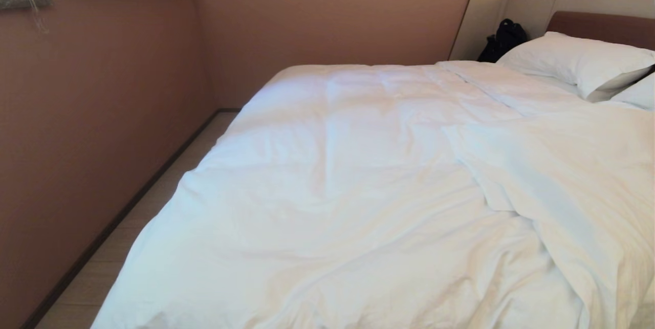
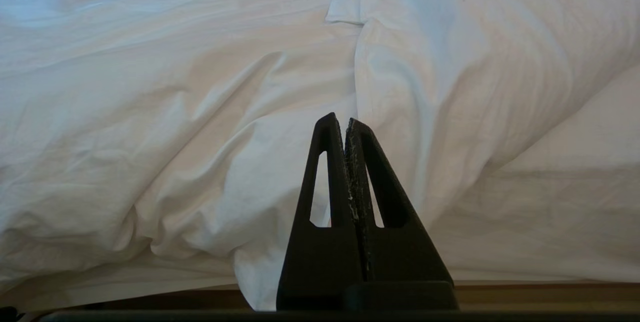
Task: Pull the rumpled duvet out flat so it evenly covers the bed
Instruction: Hold the folded corner of the quilt
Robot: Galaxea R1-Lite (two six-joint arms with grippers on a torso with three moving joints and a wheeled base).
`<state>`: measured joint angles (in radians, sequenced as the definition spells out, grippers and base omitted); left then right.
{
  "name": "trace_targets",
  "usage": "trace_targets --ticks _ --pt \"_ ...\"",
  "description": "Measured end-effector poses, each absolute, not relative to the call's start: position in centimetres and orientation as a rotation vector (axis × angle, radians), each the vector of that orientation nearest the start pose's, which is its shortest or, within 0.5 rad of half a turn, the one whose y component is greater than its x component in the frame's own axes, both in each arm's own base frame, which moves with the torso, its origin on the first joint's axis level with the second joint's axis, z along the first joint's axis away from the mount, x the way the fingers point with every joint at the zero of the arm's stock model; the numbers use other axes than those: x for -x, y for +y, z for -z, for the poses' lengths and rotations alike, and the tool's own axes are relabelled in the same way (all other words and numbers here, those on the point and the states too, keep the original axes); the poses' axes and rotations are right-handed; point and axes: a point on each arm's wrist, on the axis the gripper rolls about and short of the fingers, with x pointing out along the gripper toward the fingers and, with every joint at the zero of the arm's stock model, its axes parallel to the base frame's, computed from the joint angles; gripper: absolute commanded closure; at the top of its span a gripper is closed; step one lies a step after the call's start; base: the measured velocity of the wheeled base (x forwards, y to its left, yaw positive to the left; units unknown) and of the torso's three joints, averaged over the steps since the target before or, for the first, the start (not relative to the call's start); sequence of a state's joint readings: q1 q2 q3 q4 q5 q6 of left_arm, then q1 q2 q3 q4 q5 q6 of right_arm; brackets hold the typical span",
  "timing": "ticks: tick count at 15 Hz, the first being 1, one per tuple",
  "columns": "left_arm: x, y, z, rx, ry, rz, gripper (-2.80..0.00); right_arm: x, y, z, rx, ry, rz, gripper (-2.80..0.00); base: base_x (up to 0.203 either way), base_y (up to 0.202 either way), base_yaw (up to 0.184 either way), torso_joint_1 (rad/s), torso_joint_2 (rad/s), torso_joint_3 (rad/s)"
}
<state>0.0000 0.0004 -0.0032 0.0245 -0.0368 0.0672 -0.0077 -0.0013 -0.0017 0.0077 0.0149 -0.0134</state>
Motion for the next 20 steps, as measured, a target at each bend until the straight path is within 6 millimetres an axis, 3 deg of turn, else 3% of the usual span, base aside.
trace_targets --ticks 20 --pt "2.31 -0.09 -7.39 -0.067 0.020 0.040 0.00 2.30 0.05 -7.51 0.013 0.005 -0.007 0.00 0.000 0.000 0.000 0.000 0.00 0.000"
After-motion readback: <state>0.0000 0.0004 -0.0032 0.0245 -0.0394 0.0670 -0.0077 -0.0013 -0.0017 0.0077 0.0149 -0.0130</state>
